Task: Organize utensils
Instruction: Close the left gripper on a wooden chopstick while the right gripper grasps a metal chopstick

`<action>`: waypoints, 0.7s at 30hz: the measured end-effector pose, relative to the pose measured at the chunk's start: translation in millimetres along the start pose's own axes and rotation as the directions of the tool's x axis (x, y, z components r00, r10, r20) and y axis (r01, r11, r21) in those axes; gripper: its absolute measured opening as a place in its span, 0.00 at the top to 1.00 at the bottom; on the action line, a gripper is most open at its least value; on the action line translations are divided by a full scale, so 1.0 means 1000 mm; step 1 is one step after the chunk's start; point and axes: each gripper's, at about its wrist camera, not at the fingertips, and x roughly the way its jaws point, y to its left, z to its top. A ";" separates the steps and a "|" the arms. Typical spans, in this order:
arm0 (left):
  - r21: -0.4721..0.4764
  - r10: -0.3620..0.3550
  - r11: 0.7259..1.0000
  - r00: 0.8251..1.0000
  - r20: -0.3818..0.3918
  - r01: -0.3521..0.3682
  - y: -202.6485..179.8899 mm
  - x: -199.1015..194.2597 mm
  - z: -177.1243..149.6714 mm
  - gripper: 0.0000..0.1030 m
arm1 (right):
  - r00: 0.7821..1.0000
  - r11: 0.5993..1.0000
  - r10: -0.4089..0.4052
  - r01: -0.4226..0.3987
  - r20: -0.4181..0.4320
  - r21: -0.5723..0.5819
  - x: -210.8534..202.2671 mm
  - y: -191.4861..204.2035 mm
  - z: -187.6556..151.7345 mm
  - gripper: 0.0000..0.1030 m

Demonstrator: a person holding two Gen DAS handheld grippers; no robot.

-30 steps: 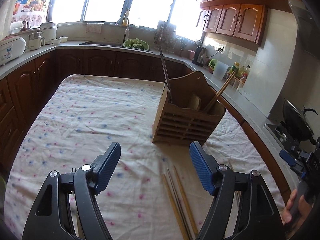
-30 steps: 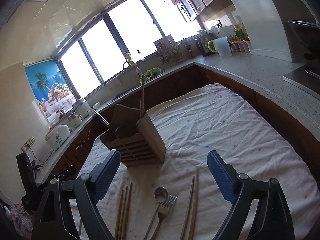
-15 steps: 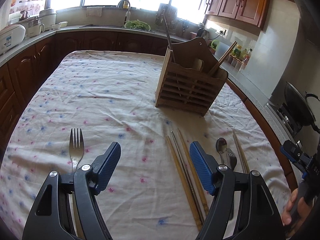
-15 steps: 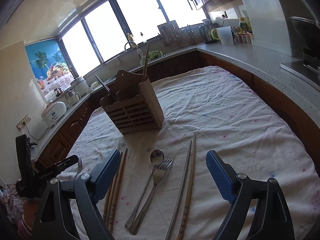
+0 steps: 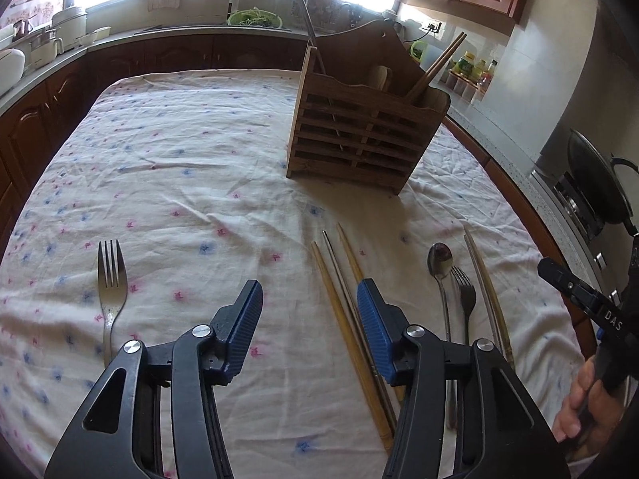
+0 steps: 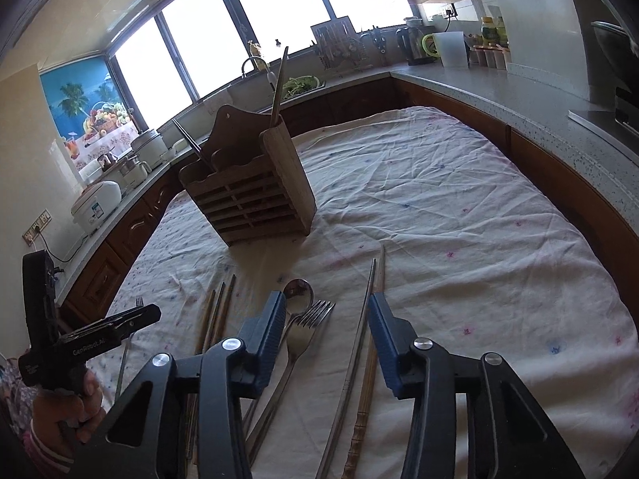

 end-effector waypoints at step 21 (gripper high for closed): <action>0.043 -0.008 0.999 0.987 -0.161 0.015 -0.011 0.064 0.009 0.86 | 0.981 0.998 -0.065 0.062 -0.185 -0.024 0.086 -0.016 0.008 0.86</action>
